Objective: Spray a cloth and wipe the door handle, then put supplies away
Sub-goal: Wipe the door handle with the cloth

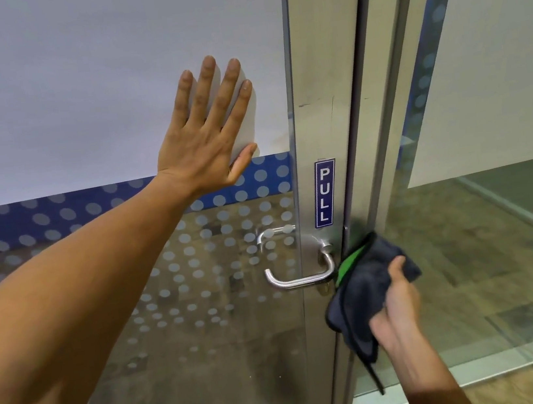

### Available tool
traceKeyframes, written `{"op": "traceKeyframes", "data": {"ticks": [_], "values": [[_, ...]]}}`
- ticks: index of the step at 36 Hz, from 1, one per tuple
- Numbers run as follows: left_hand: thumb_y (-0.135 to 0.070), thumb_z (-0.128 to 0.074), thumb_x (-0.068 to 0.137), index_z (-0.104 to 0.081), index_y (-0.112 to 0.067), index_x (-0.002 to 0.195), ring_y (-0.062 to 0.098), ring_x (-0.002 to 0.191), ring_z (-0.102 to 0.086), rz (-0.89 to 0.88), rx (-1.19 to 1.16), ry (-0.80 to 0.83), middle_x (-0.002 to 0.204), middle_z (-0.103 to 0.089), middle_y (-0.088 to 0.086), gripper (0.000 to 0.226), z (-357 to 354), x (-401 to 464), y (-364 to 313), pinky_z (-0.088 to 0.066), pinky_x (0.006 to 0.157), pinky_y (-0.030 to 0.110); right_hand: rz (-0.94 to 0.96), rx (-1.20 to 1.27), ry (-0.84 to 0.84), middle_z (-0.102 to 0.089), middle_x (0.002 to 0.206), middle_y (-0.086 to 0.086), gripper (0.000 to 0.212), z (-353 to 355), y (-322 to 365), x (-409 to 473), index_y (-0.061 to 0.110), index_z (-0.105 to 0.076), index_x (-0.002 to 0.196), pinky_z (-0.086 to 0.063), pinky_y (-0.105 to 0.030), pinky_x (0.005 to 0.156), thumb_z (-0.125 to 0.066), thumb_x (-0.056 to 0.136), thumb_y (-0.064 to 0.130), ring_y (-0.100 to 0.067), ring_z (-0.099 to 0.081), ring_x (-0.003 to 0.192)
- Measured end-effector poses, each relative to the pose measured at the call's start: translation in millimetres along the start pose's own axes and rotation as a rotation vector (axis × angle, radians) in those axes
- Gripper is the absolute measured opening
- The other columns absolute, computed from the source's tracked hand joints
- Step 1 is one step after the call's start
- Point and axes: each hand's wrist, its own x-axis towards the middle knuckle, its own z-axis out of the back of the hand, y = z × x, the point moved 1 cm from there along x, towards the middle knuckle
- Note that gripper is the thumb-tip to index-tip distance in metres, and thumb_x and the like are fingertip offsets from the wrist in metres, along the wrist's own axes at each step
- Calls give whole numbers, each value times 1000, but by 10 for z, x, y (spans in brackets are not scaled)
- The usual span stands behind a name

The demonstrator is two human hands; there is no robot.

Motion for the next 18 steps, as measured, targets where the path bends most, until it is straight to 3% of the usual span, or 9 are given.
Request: {"op": "traceKeyframes", "data": {"ticks": [3, 5, 8, 10, 14, 18], "values": [[-64, -21, 100, -2, -11, 165, 46, 156, -4, -1, -2, 0, 171, -2, 19, 86, -8, 5, -1, 18, 123, 50, -83, -63, 130, -71, 107, -11, 51, -239, -265, -85, 9, -65, 102, -57, -35, 75, -52, 97, 58, -18, -71, 75], [-64, -21, 100, -2, -11, 165, 46, 156, -4, -2, -2, -3, 171, -3, 19, 86, -12, 9, -3, 18, 123, 50, -109, -97, 113, -72, 107, -13, 48, -413, -426, -158, 10, -64, 96, -56, -35, 72, -55, 96, 57, -21, -70, 79], [-64, -21, 100, -3, -11, 165, 45, 156, -5, 5, -3, -4, 171, -3, 19, 86, -9, 1, -4, 17, 123, 50, -152, -192, -6, -66, 126, -15, 59, -610, -596, -287, 10, -55, 130, -51, -46, 91, -51, 97, 59, -36, -64, 110], [-64, -21, 100, -3, -11, 165, 46, 155, -5, -2, 1, -5, 171, -4, 18, 86, -12, -2, -8, 17, 123, 50, -138, -206, -58, -57, 140, -14, 60, -690, -635, -341, 15, -43, 142, -42, -53, 106, -45, 100, 58, -39, -55, 126], [-65, -21, 100, -3, -11, 165, 46, 155, -6, 0, 1, -10, 171, -4, 19, 86, -10, 3, -5, 18, 123, 49, -126, -155, -114, -57, 141, -15, 57, -785, -724, -413, 14, -43, 140, -39, -54, 111, -42, 102, 56, -38, -55, 126], [-64, -22, 101, -3, -11, 165, 45, 155, -6, -8, 2, -22, 171, -4, 18, 86, -16, 4, -8, 17, 123, 49, -148, -136, -71, -53, 146, -16, 67, -813, -916, -489, 9, -41, 143, -42, -51, 110, -39, 101, 60, -38, -53, 129]]}}
